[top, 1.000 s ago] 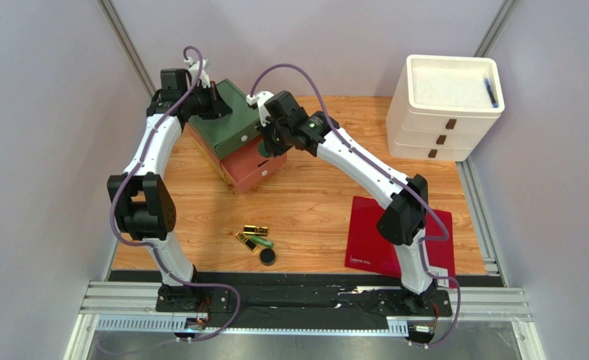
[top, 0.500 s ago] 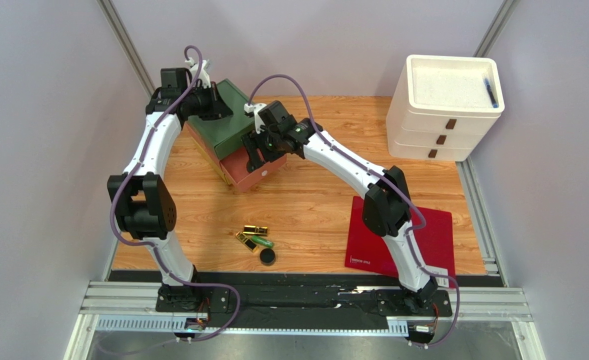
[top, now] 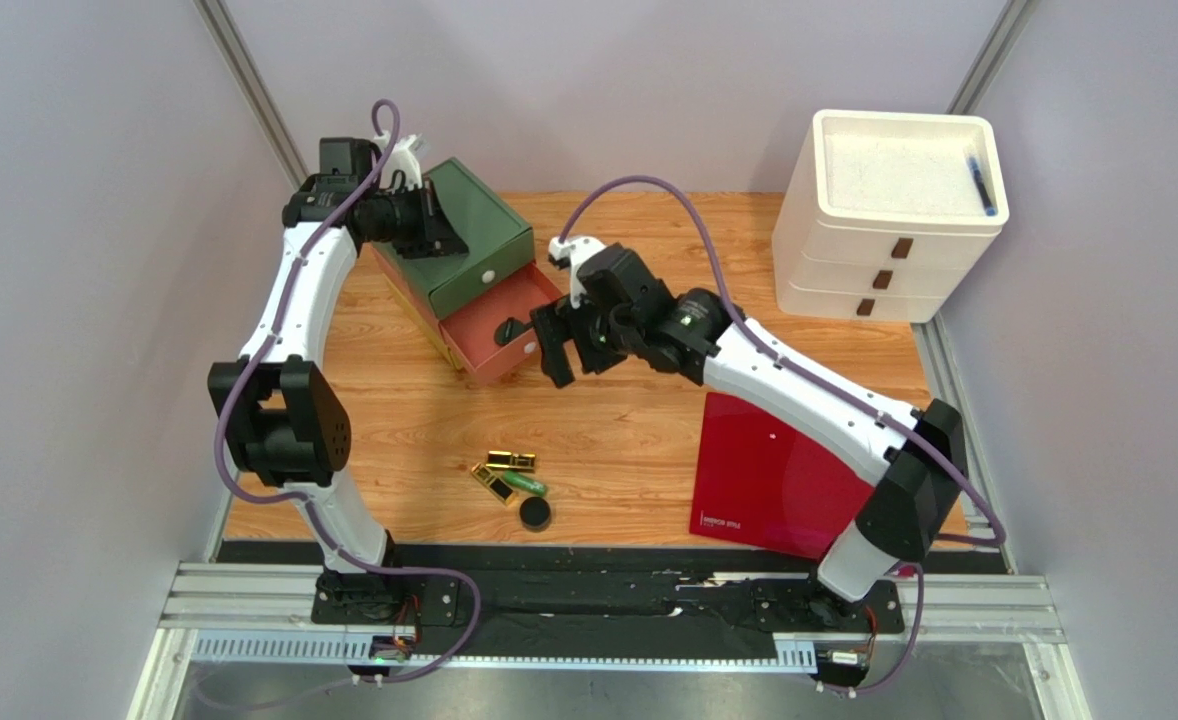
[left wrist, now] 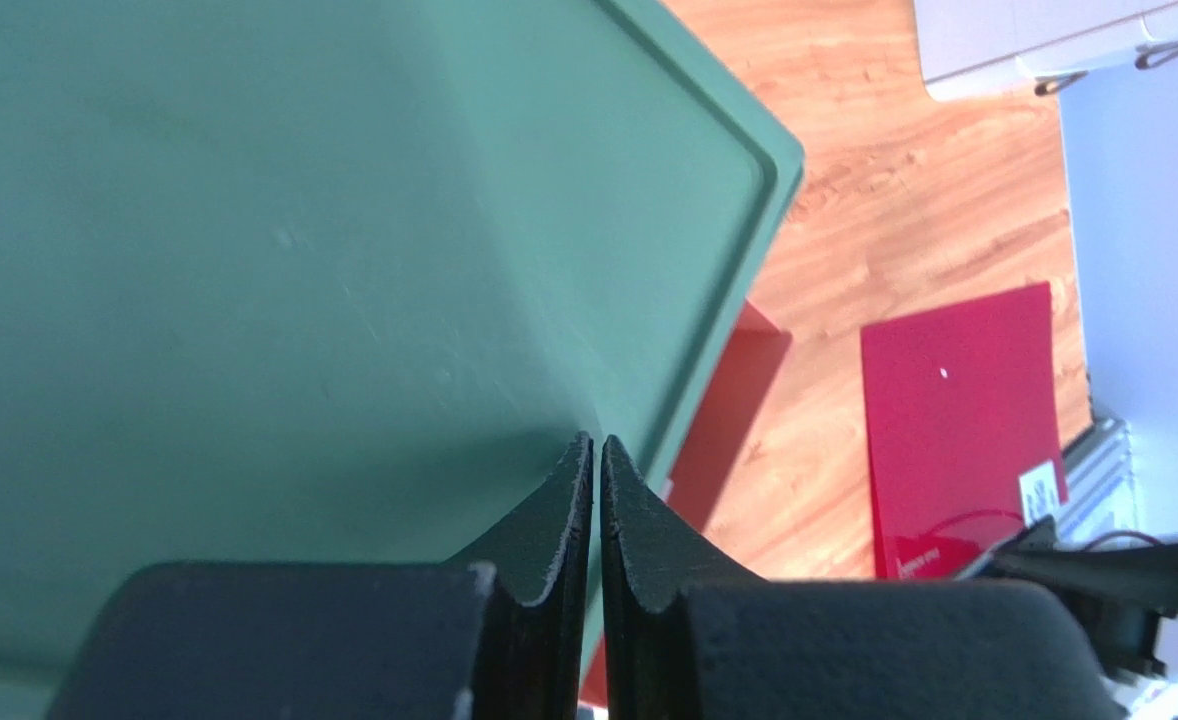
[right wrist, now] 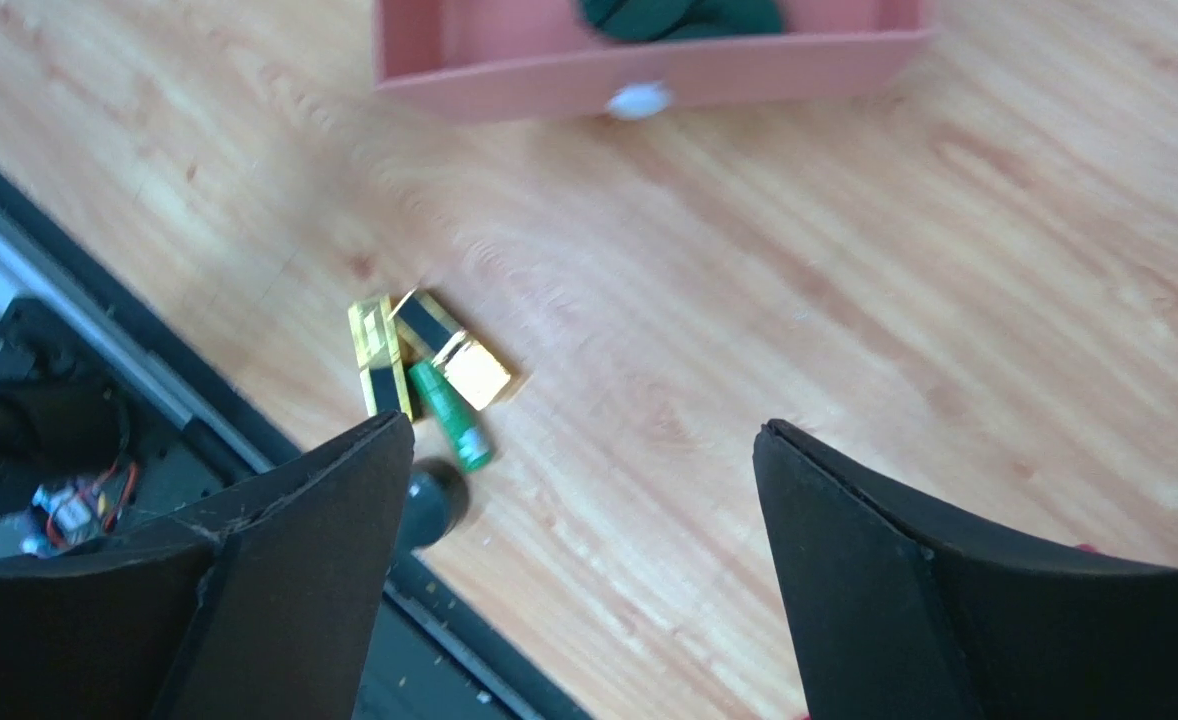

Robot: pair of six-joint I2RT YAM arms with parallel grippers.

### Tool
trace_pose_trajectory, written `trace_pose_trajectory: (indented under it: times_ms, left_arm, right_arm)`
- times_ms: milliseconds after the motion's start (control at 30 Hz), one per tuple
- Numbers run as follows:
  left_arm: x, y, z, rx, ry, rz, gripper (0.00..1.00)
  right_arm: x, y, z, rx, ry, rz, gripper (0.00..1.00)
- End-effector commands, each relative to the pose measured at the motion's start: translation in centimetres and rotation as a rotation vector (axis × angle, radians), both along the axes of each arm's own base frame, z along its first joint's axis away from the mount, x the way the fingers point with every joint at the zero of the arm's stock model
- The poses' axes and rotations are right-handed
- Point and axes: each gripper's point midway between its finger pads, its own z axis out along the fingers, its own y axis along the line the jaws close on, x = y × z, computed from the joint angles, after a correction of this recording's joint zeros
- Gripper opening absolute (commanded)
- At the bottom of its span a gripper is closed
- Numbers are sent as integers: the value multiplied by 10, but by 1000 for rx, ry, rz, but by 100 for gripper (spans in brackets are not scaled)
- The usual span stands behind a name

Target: Organize the makeup

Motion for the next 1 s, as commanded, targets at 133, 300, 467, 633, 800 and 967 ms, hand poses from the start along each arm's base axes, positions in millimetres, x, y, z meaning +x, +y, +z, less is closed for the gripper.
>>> trace_pose_trajectory:
  times_ms: [133, 300, 467, 633, 800, 967]
  left_arm:
    - [-32, -12, 11, -86, 63, 8, 10]
    - [-34, -15, 14, -122, 63, 20, 11]
    - [-39, -17, 9, -139, 76, 18, 11]
    - [-48, -17, 1, -134, 85, 10, 11]
    - [-58, -16, -7, -121, 90, 7, 11]
    - [-63, -16, -12, -119, 100, 4, 11]
  right_arm:
    - [-96, 23, -40, -222, 92, 124, 88]
    - [-145, 47, -88, -385, 193, 233, 87]
    - [-173, 48, -125, -532, 217, 290, 86]
    - [-178, 42, -156, -594, 229, 263, 85]
    - [-170, 53, -167, -556, 183, 257, 85]
    - [-161, 66, -180, -558, 155, 274, 84]
